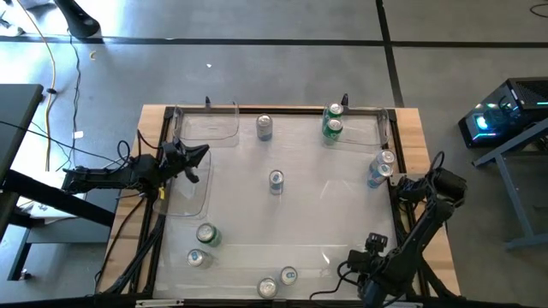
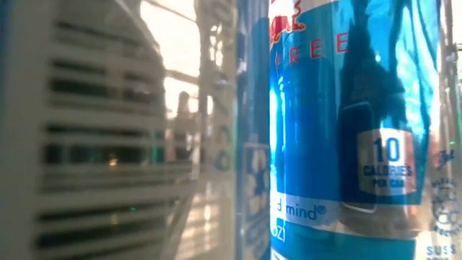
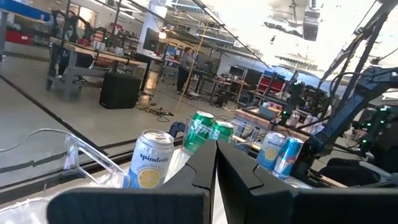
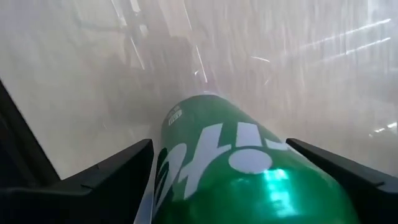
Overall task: Sort soda cans
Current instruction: Put the bottom right green soda can into the top right transparent bin
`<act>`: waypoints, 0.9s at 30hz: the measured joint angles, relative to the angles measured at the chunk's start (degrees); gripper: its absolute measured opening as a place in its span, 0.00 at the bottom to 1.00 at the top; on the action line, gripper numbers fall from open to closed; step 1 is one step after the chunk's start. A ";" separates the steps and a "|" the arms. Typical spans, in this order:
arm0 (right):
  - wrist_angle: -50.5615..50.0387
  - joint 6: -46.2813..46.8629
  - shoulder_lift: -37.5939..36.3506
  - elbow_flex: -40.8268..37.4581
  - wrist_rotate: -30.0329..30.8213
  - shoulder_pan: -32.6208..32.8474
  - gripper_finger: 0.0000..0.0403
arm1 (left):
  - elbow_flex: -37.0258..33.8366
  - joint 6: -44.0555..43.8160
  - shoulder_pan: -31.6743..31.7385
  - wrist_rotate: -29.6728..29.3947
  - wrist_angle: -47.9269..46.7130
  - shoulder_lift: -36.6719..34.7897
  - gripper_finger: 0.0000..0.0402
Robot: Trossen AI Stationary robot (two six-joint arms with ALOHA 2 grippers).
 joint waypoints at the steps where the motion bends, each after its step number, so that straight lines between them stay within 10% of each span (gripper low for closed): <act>1: -0.02 -0.01 -0.33 0.00 0.20 -0.05 0.89 | 0.00 0.00 0.00 0.28 0.25 0.02 0.02; 27: 1.63 6.40 -7.83 -4.13 -4.88 -0.26 0.89 | 0.00 0.04 -0.01 0.41 0.53 0.01 0.02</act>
